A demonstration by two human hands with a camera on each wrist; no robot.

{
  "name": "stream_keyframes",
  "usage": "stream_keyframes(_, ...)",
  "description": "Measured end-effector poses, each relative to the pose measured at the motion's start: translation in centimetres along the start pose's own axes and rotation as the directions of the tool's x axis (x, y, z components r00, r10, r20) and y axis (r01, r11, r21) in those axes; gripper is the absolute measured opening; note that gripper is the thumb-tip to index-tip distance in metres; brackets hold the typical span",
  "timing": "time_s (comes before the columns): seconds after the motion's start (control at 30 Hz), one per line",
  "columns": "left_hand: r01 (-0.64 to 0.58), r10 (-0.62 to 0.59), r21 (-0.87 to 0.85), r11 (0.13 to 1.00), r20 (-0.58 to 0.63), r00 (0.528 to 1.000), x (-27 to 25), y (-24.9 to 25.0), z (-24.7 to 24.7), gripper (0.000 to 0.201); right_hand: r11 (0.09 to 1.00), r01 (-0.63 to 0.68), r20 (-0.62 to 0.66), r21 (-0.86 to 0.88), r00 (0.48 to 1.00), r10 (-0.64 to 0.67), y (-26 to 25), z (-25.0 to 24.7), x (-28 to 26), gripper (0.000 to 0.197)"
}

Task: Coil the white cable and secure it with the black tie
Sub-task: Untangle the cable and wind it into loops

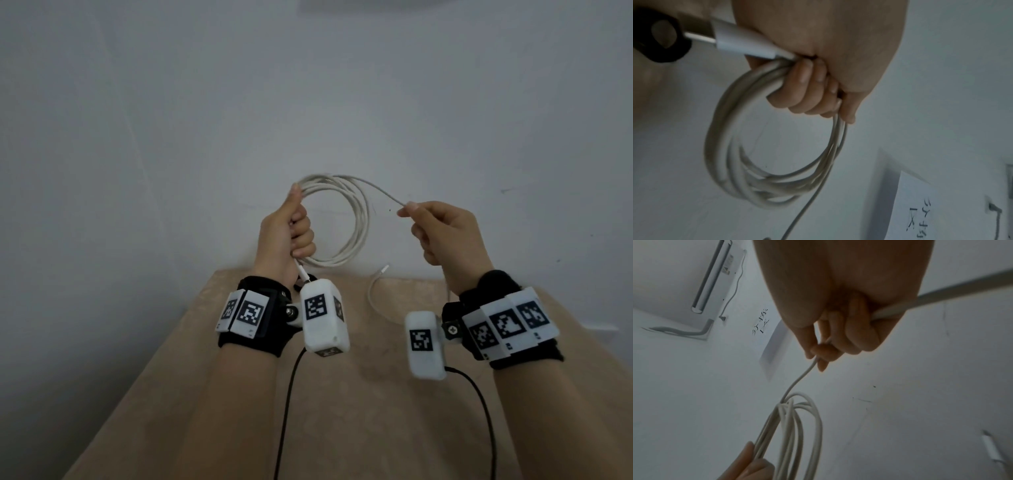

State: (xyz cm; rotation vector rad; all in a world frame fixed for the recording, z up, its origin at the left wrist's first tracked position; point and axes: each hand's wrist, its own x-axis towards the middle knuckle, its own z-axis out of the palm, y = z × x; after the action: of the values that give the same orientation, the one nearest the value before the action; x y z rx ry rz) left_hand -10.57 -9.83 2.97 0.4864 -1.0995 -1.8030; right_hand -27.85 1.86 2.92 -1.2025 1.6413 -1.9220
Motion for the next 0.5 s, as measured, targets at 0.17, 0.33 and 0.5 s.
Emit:
stream_keyframes(0.17, -0.037, 0.031, -0.136, 0.990, -0.043, 0.999, -0.1, 0.1, 0.1, 0.048, 0.998, -0.038, 0.120, -0.057, 0.992, 0.045, 0.1, 0.7, -0.3, 0.027)
stream_keyframes(0.33, -0.075, 0.067, -0.159, 0.984, -0.058, 0.996, -0.2, 0.0, 0.5, 0.048, 0.990, -0.140, 0.291, -0.022, 0.947, 0.140, -0.2, 2.3, -1.1, 0.020)
stream_keyframes(0.5, -0.076, 0.075, -0.180, 0.981, -0.014, 0.997, -0.3, -0.2, 1.3, 0.048, 0.969, -0.239, 0.373, 0.061, 0.906, 0.200, 0.0, 3.9, -1.8, 0.043)
